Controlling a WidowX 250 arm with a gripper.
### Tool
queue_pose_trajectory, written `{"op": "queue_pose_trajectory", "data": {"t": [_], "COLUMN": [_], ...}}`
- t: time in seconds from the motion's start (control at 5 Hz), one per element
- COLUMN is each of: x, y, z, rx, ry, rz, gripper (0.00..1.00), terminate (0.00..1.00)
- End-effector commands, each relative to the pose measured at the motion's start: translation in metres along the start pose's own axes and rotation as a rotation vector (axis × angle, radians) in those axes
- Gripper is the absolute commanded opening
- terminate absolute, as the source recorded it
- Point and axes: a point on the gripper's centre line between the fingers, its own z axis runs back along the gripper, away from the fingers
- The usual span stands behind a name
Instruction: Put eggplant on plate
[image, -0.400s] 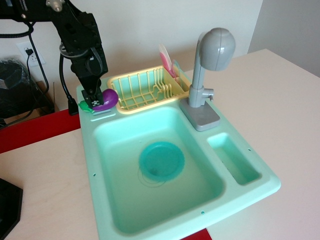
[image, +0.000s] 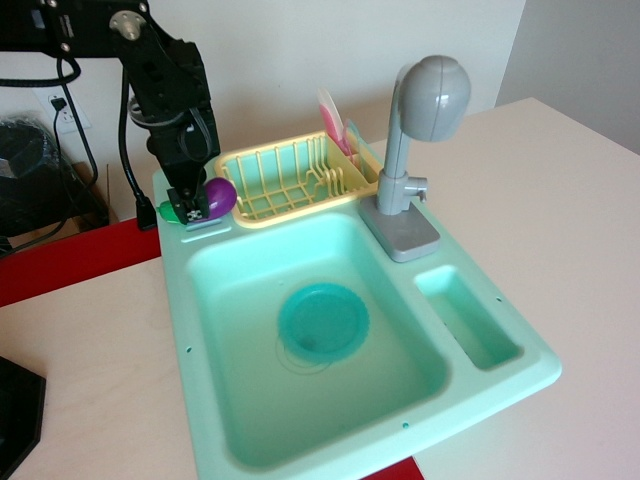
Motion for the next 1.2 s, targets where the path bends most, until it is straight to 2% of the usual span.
{"op": "queue_pose_trajectory", "data": {"t": [0.0,0.4,0.8,1.0], "x": [0.008,0.015,0.032,0.035], "y": [0.009,0.011,0.013,0.013], "z": [0.004,-0.011,-0.024,-0.027], "rx": [0.020,0.028,0.019,0.039], "ry": [-0.018,0.014,0.021,-0.005], "rz": [0.024,0.046,0.108,0.112], "gripper": [1.00,1.00,1.00,0.00], "terminate": [0.00,0.00,0.00,0.00]}}
